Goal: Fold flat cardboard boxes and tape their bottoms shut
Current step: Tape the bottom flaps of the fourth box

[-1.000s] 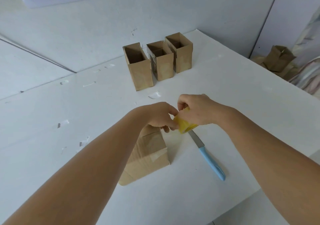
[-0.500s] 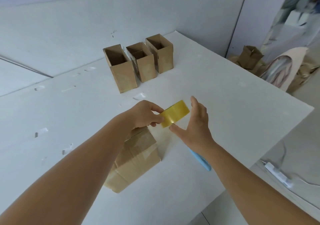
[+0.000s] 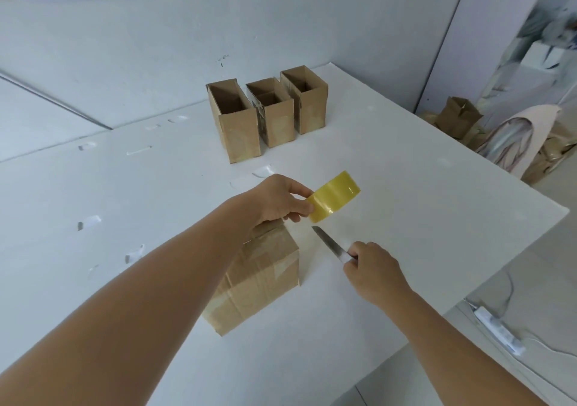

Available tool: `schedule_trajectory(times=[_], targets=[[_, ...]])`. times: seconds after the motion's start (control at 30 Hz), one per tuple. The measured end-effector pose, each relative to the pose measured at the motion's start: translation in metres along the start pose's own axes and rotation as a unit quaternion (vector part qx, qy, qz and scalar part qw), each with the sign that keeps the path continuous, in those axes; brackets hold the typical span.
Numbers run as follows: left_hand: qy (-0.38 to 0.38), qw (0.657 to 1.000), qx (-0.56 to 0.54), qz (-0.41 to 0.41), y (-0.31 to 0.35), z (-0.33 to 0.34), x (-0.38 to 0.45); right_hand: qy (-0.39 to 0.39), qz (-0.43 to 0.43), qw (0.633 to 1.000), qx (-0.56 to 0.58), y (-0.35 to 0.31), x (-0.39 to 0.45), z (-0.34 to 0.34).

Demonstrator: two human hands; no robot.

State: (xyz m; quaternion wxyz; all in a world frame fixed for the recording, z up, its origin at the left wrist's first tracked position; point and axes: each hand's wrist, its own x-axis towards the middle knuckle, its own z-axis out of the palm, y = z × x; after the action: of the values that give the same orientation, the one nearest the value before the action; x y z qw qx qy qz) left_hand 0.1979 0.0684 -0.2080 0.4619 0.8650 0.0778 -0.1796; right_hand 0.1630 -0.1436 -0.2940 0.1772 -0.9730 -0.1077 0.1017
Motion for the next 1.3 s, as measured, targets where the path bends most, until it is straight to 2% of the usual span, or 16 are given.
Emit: schedule_trajectory(times=[0.23, 0.43, 0.53, 0.73, 0.97, 1.07, 1.17, 1.3], targets=[[0.011, 0.999, 0.026, 0.021, 0.000, 0.002, 0.001, 0.046, -0.043, 0.997, 0.038, -0.011, -0.044, -0.051], [0.022, 0.998, 0.036, 0.043, 0.001, 0.003, -0.002, 0.094, -0.077, 0.991, -0.051, -0.047, -0.055, -0.075], [0.027, 0.998, 0.030, 0.048, 0.000, 0.003, -0.004, 0.085, -0.076, 0.987, -0.117, -0.061, -0.054, -0.079], [0.028, 0.998, 0.019, 0.058, -0.003, 0.003, -0.004, 0.051, -0.073, 0.980, -0.175, -0.089, -0.054, -0.081], [0.051, 0.997, 0.038, 0.047, -0.001, -0.005, 0.001, 0.027, -0.090, 0.979, -0.183, -0.089, -0.027, -0.077], [0.050, 0.997, 0.015, 0.057, 0.004, -0.001, 0.000, -0.037, -0.106, 0.968, -0.224, -0.074, -0.021, -0.058], [0.058, 0.997, -0.007, 0.056, 0.003, -0.002, -0.001, -0.075, -0.081, 0.974, -0.197, -0.051, -0.012, -0.027], [0.056, 0.997, -0.024, 0.047, 0.001, -0.003, -0.004, -0.040, -0.044, 0.995, -0.084, -0.035, -0.002, 0.006]])
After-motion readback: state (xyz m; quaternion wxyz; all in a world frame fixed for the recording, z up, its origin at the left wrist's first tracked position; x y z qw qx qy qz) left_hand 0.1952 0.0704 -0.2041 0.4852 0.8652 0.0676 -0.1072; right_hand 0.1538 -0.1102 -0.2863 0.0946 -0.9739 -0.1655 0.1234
